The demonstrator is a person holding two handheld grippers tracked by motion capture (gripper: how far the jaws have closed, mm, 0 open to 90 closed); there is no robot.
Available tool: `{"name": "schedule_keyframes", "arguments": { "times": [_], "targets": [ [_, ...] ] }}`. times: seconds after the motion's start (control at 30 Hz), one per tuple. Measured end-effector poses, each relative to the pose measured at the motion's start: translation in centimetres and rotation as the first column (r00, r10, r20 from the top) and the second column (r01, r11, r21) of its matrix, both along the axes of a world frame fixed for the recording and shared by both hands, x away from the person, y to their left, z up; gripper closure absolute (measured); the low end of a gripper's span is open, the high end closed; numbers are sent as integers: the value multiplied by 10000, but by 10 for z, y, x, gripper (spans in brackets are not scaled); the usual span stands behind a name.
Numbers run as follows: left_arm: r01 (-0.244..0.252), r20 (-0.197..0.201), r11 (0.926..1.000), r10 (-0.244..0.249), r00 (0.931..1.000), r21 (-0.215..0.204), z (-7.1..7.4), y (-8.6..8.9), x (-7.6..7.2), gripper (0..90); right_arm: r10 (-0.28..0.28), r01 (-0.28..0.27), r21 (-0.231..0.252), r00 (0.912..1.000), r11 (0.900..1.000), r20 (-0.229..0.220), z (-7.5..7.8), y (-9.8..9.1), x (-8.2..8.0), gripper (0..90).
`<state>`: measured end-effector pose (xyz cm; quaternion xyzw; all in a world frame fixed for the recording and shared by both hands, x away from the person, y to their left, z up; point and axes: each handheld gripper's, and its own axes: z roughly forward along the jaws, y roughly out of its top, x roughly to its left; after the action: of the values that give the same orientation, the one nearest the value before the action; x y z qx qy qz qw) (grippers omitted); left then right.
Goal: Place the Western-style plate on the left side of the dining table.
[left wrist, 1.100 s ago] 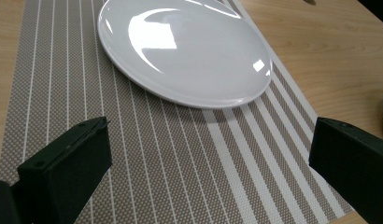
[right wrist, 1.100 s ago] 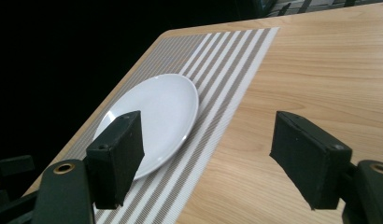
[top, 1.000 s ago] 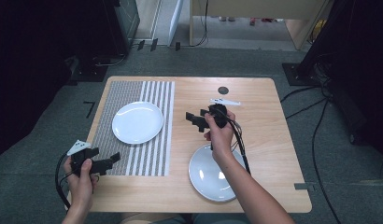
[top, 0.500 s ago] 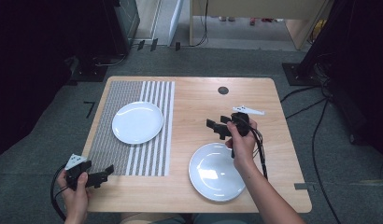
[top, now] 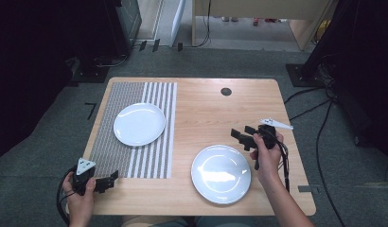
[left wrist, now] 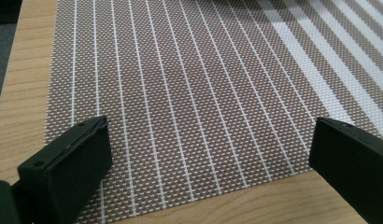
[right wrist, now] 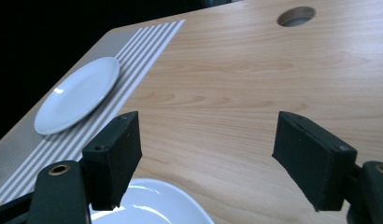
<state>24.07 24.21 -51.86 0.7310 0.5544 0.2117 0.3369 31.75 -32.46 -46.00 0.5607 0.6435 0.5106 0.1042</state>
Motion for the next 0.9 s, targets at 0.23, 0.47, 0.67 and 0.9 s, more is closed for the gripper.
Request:
{"name": "schedule_keyframes", "arguments": {
  "times": [0.23, 0.47, 0.67, 0.9],
  "targets": [
    [-44, -53, 9975, 48, 10000, 703, -1, -6, 1, 0, -332, 332, -158, 9994, 9993, 8, -9, -24, -15, 233],
    [-43, -44, 9975, 47, 10000, 703, -1, -7, 0, 0, -660, 655, -466, 9978, 9968, -77, -16, -50, -31, 229],
    [-34, -52, 9974, 38, 10000, 717, -1, -6, 0, 0, -854, 839, -826, 9962, 9930, -147, -23, -67, -44, 225],
    [-30, -57, 9974, 35, 10000, 718, -1, -6, 0, 0, -788, 736, -1359, 9963, 9880, -332, -34, -79, -58, 216]
  ]
}}
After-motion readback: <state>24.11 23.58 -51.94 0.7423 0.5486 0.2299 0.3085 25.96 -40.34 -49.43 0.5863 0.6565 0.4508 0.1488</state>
